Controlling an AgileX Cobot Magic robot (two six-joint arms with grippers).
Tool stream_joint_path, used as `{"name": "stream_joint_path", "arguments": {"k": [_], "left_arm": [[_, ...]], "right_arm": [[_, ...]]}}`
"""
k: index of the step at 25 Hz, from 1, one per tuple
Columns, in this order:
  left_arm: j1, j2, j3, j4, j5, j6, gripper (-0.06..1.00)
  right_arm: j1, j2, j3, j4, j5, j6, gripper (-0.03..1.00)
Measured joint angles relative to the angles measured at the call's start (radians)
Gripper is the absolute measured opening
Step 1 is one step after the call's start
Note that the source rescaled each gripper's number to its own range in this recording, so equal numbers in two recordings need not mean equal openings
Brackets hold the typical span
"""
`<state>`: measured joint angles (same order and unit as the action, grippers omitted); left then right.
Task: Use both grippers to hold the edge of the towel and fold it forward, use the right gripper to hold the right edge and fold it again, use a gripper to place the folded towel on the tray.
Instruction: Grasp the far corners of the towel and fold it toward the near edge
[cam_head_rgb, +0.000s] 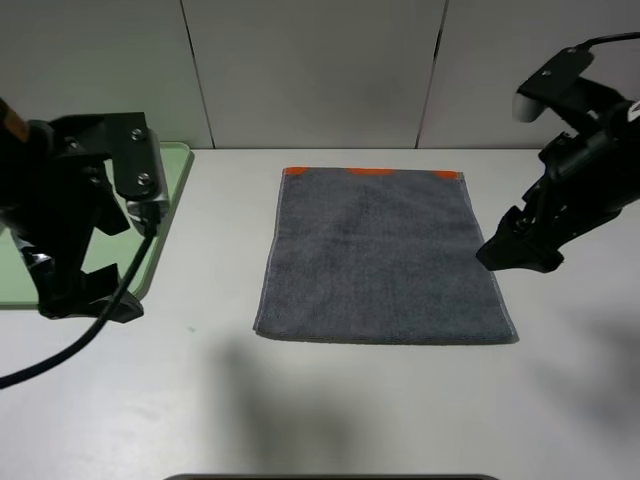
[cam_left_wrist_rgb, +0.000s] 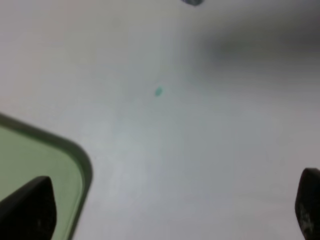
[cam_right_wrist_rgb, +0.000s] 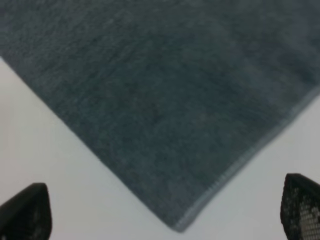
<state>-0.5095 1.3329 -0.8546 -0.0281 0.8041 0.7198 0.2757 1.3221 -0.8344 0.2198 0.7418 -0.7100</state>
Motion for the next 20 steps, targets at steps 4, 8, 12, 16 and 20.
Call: {"name": "stream_joint_path", "arguments": {"k": [4,8,12,16,20], "left_arm": [[-0.029,0.077,0.000,0.000,-0.022,0.013,0.96],[-0.033,0.141,-0.001,0.000,-0.059,0.036,0.95],[-0.033,0.193,-0.001,-0.003,-0.115,0.048,0.95],[-0.033,0.236,-0.001,-0.024,-0.137,0.066,0.94],[-0.034,0.250,-0.001,-0.050,-0.160,0.115,0.94]], "right_arm": [[0.059,0.069,0.000,-0.024,-0.025,0.000,1.00],[0.088,0.128,0.000,-0.059,-0.048,-0.001,1.00],[0.093,0.178,0.000,-0.131,-0.060,-0.004,1.00],[0.093,0.209,0.000,-0.220,-0.061,-0.046,1.00],[0.093,0.216,0.000,-0.259,-0.074,-0.166,1.00]]}}
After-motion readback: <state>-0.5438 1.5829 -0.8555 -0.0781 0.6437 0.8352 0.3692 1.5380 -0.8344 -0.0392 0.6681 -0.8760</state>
